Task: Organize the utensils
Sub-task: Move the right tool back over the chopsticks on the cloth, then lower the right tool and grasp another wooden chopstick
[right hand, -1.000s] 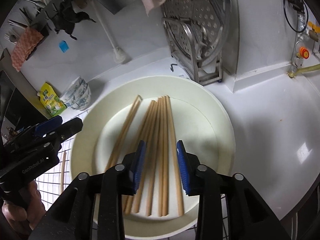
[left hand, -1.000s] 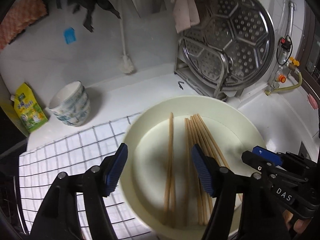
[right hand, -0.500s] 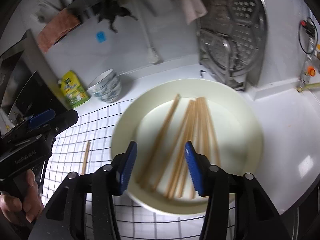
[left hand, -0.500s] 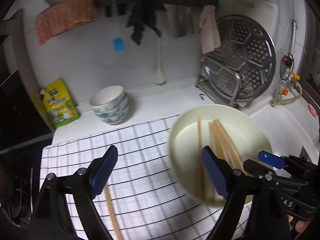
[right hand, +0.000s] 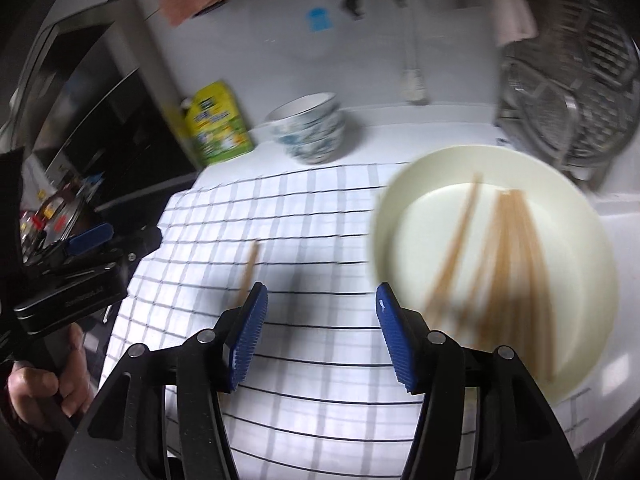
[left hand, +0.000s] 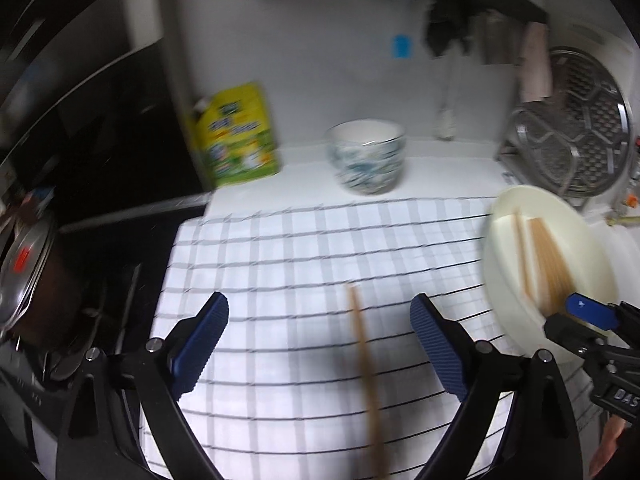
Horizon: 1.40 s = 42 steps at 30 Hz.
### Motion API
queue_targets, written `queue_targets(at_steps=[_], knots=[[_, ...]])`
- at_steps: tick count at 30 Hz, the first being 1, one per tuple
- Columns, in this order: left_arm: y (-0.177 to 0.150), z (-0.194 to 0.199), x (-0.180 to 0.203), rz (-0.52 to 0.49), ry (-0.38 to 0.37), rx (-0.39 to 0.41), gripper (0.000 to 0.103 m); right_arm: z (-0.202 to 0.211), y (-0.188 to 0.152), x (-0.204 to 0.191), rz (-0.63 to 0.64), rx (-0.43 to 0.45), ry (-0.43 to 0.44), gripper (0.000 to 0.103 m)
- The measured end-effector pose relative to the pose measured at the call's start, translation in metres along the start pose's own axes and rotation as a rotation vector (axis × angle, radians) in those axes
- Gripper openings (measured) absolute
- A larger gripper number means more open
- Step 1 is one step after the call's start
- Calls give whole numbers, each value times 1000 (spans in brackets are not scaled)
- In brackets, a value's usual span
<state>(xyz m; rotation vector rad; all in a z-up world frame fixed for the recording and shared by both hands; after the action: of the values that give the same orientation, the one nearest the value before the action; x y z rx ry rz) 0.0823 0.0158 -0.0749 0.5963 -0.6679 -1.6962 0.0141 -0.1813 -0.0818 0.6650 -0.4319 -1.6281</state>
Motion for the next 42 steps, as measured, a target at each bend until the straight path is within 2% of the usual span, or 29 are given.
queue_targets(at_steps=[6, 12, 25, 39, 40, 42], knots=[[-29, -16, -55, 73, 24, -49, 91, -36, -16, -51, 80, -69, 37, 56], [-49, -30, -78, 73, 28, -75, 91, -75, -41, -71, 91, -144, 15, 56], [-78, -49, -73, 11, -45, -133, 91, -104, -87, -70, 58, -211, -92, 56], [-87, -50, -76, 1, -67, -153, 91, -107, -96, -82, 115, -189, -153, 55], [-87, -50, -76, 1, -66, -153, 91, -108, -97, -83, 123, -189, -153, 55], [-87, -50, -75, 0, -67, -154, 91, -109, -99, -85, 142, -193, -160, 42]])
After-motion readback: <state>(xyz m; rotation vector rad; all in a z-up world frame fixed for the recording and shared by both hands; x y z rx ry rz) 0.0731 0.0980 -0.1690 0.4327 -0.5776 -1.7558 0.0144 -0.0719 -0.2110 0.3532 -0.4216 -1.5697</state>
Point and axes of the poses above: each gripper's, at about its wrist camera, not at the fingertips, and z roughly against the way its jaws point, x to its right, y to its top, the point moved 5 cm from there along -z, roughly the way its jaws point, and after that the axes turned 3 degrees about x, right-handed, at the moved point
